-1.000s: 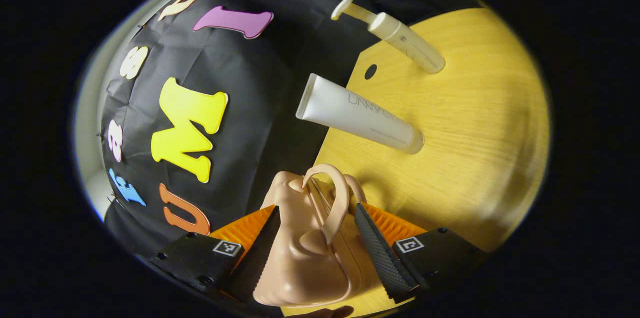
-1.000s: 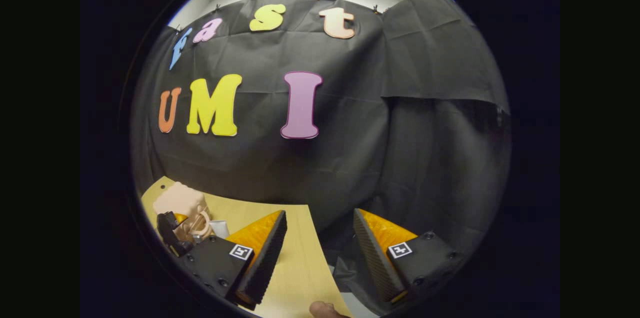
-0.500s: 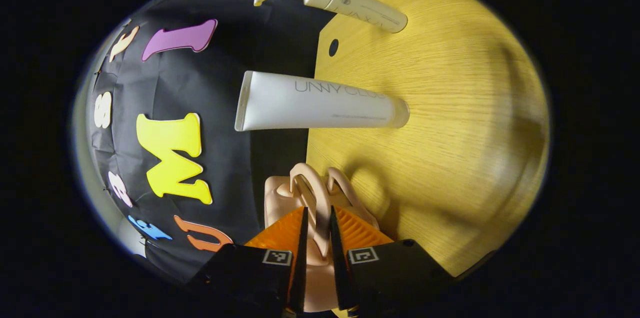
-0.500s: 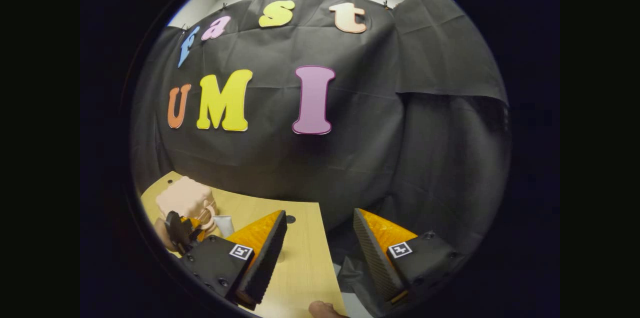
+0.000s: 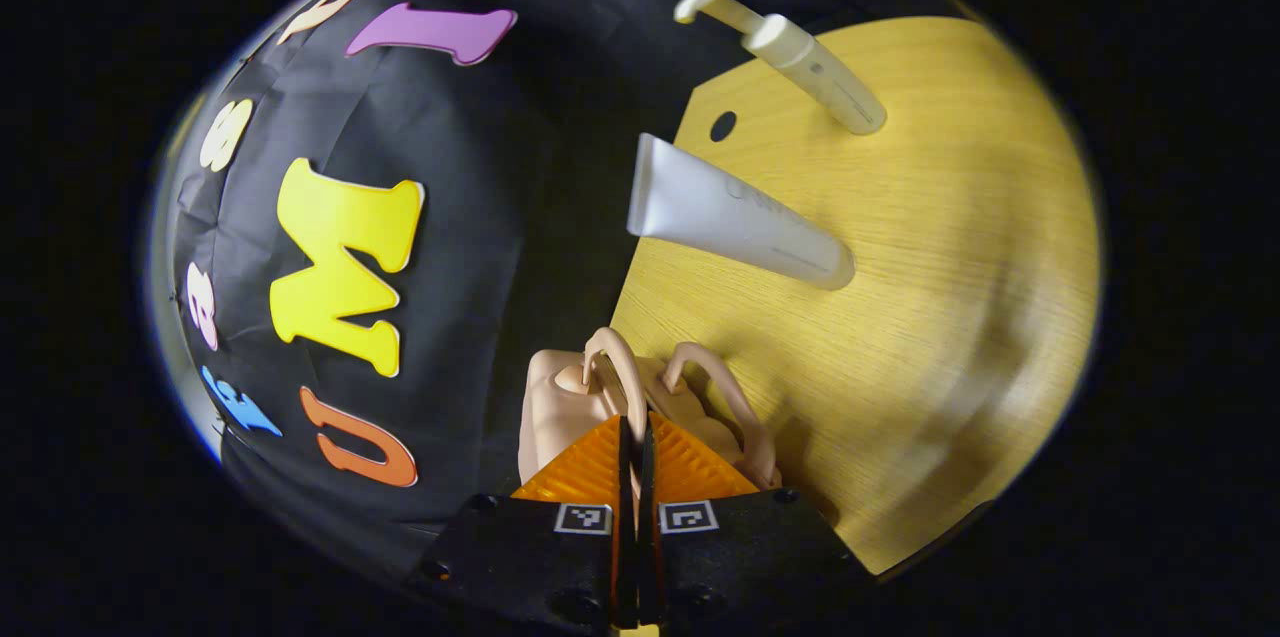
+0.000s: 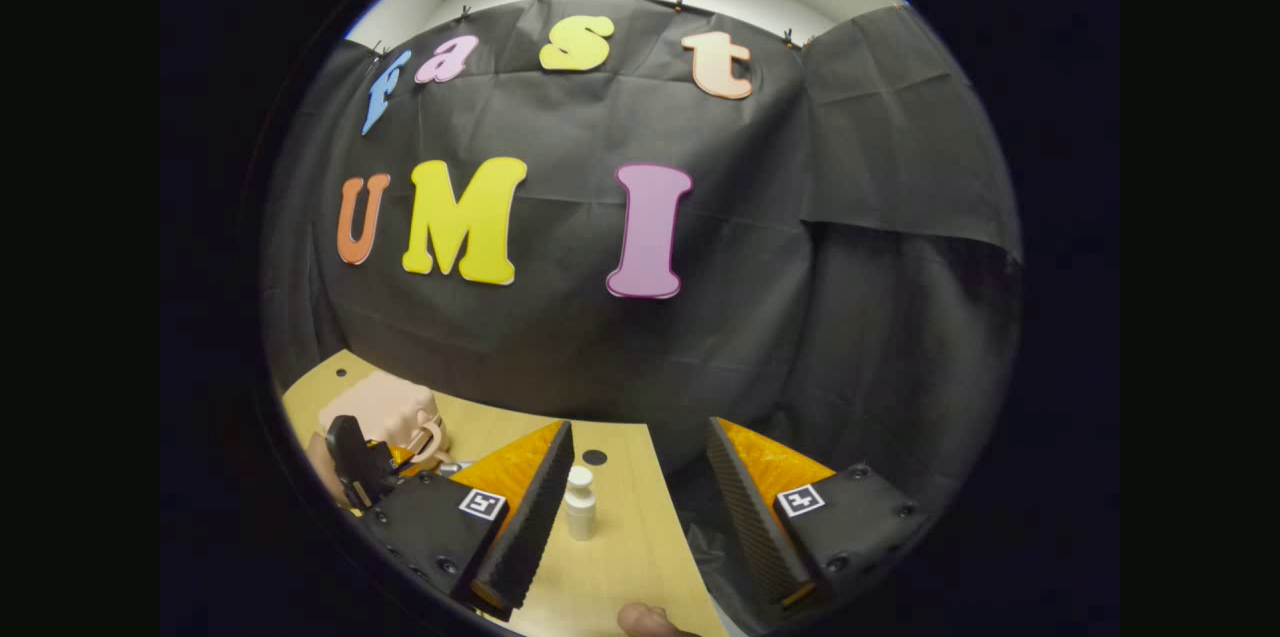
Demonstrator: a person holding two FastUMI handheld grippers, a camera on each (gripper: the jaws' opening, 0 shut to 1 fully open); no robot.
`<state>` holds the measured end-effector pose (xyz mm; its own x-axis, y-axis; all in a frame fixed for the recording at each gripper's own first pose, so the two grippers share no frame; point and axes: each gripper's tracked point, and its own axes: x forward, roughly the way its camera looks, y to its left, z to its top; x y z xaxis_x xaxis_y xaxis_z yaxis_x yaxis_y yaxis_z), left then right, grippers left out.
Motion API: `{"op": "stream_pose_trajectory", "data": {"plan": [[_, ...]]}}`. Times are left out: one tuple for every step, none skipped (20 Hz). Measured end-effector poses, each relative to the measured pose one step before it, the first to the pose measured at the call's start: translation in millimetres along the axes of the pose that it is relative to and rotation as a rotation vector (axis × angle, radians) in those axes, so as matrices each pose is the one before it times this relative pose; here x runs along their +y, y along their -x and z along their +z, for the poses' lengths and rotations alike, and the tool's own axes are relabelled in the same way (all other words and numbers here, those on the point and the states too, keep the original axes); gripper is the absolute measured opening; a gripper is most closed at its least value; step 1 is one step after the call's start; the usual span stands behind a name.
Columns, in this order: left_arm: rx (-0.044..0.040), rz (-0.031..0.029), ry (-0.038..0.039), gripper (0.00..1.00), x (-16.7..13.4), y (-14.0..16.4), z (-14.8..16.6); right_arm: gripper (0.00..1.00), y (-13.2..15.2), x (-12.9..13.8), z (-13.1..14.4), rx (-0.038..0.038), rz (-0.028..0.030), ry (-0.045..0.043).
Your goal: First open the suitcase, pack the skin care products into it, and then close the suitcase.
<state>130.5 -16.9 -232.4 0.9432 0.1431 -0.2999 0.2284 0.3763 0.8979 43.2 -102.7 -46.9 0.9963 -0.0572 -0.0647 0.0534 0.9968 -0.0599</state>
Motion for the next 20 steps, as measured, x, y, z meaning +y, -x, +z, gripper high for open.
{"op": "stream_pose_trajectory", "data": {"plan": [[-0.01485, 0.0032, 0.02358, 0.03, 10.92, 7.11, 0.18, 0.8, 2.97, 8.27, 2.72, -0.00685, -0.00649, 0.00145], [-0.01051, 0.00598, 0.01501, 0.03, 9.9, 5.16, -0.11, 0.8, 2.87, 9.23, 2.51, -0.00188, -0.00438, 0.00157], [-0.01345, 0.00508, 0.00846, 0.03, 9.46, 8.78, -1.92, 0.8, 3.86, 9.37, 0.4, 0.00109, -0.00206, 0.00013], [-0.00977, 0.00565, 0.00567, 0.03, 9.19, 7.46, -2.57, 0.8, 4.33, 10.9, 2.37, -0.00081, -0.00063, -0.0002], [-0.0168, 0.00624, 0.01506, 0.03, 11.13, 6.34, -2.36, 0.8, 3.83, 10.49, 2.24, -0.00444, -0.00101, 0.00368], [-0.00781, 0.0043, 0.01865, 0.03, 14.33, 5.28, -4.31, 0.8, 3.06, 9.01, 3.08, -0.0072, -0.00367, 0.00638], [-0.01145, 0.00601, 0.01973, 0.03, 14.12, 5.95, -4.09, 0.8, 2.11, 7.04, 1.8, -0.00321, -0.00574, 0.00194], [-0.00696, 0.00576, 0.02134, 0.03, 16.22, 3.18, -6.51, 0.8, 0.61, 8.2, 2.06, 0.00123, -0.00144, -0.00166], [-0.00944, 0.00495, 0.02902, 0.03, 17.69, 1.07, -6.07, 0.8, -0.01, 6.71, 0.62, 0.00678, -0.00778, -0.00722], [-0.01221, 0.00586, 0.03346, 0.02, 18.74, 1.8, -5.03, 0.8, -0.25, 4.8, 1.3, 0.0065, -0.00573, -0.01029], [-0.00827, 0.00225, 0.037, 0.03, 14.57, 4.4, -5.61, 0.8, -1.69, 5.57, 1.33, 0.00567, -0.00947, -0.00815], [-0.00999, 0.00384, 0.03987, 0.02, 15.28, 5.13, -6.4, 0.8, -1.29, 4.77, 2.56, 0.00273, -0.01177, -0.00324], [-0.00685, 0.00641, 0.03732, 0.03, 16.19, 3.98, -8.67, 0.8, -0.64, 6.27, 2.46, -0.00078, -0.00847, 0.00131], [-0.00592, 0.01002, 0.04255, 0.03, 19.2, 0.16, -8.41, 0.8, 0.41, 5.64, 4.77, -0.00654, -0.0089, 0.00253], [-0.00275, 0.00981, 0.05108, 0.03, 17.58, 0.51, -11.61, 0.8, 0.95, 6.95, 3.73, -0.00796, -0.00464, 0.00052], [0.00534, 0.01315, 0.04118, 0.03, 17.97, -0.07, -13.12, 0.8, 1.18, 7.53, 3.29, -0.00431, -0.00217, -0.00012], [0.00355, 0.0211, 0.02421, 0.03, 22.02, -0.92, -13.66, 0.8, -0.22, 8.69, 1.06, -0.00164, -0.00073, 0.00105], [0.00123, 0.0173, 0.01783, 0.02, 22.18, -1.13, -11.96, 0.8, 2.35, 9.53, 1.12, -0.00141, 0.00173, 0.00524], [-0.00347, 0.00439, 0.02205, 0.02, 17.16, -3.09, -14.07, 0.8, 1.0, 9.07, 0.23, -0.00132, 0.00231, 0.00659], [0.00077, -0.00058, 0.02847, 0.02, 12.28, -1.87, -14.22, 0.8, 1.46, 9.35, 1.33, -0.00166, 0.00304, 0.00868]]}}
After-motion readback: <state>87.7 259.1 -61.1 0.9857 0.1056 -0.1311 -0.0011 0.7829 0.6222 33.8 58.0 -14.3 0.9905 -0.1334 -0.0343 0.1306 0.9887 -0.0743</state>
